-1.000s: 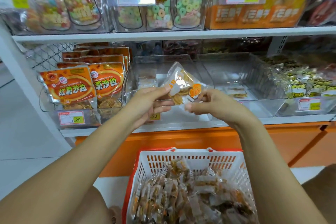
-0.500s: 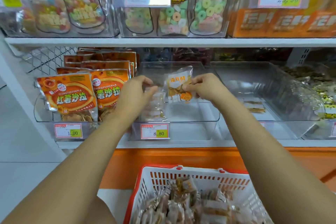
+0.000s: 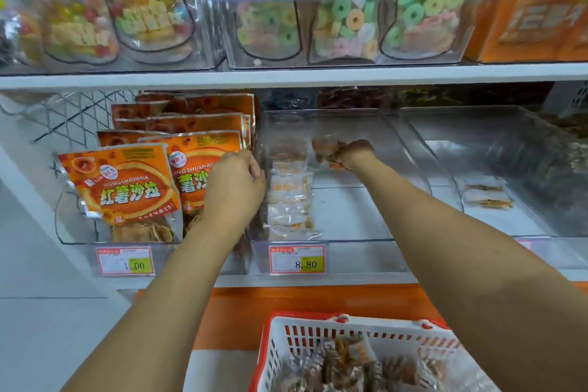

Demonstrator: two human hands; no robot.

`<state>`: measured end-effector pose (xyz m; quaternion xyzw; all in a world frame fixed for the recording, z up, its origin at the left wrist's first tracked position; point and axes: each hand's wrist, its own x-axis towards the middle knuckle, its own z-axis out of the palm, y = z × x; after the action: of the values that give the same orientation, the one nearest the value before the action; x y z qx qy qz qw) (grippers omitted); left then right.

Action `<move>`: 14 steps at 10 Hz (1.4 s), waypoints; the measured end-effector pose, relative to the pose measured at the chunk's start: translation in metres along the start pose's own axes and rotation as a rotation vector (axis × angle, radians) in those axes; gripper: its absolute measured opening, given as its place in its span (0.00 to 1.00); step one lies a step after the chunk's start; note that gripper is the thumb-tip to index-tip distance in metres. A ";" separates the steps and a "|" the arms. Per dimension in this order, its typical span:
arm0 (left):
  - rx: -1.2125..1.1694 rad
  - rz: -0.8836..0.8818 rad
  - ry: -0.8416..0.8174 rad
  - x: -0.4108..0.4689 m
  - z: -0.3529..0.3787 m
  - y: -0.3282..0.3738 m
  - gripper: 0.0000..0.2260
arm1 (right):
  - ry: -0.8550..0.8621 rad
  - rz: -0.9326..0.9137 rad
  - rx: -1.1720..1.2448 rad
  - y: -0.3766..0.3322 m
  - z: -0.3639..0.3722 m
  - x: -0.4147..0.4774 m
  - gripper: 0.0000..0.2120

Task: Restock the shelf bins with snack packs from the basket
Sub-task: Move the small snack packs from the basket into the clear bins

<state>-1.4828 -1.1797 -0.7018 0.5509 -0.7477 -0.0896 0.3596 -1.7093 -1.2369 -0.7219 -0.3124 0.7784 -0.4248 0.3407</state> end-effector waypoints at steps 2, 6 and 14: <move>-0.007 -0.008 -0.024 0.001 -0.001 -0.001 0.17 | 0.082 0.029 -0.112 0.006 0.014 0.010 0.11; 0.120 0.037 -0.086 -0.010 -0.016 0.007 0.06 | -0.088 -0.118 -0.298 -0.006 0.006 -0.011 0.13; 0.327 0.466 -0.458 -0.089 -0.010 0.030 0.11 | -0.564 -0.215 -0.961 0.234 -0.078 -0.183 0.20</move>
<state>-1.4866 -1.0864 -0.7178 0.3815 -0.9188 -0.0056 0.1011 -1.7127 -0.9559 -0.8456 -0.6114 0.7267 0.0449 0.3099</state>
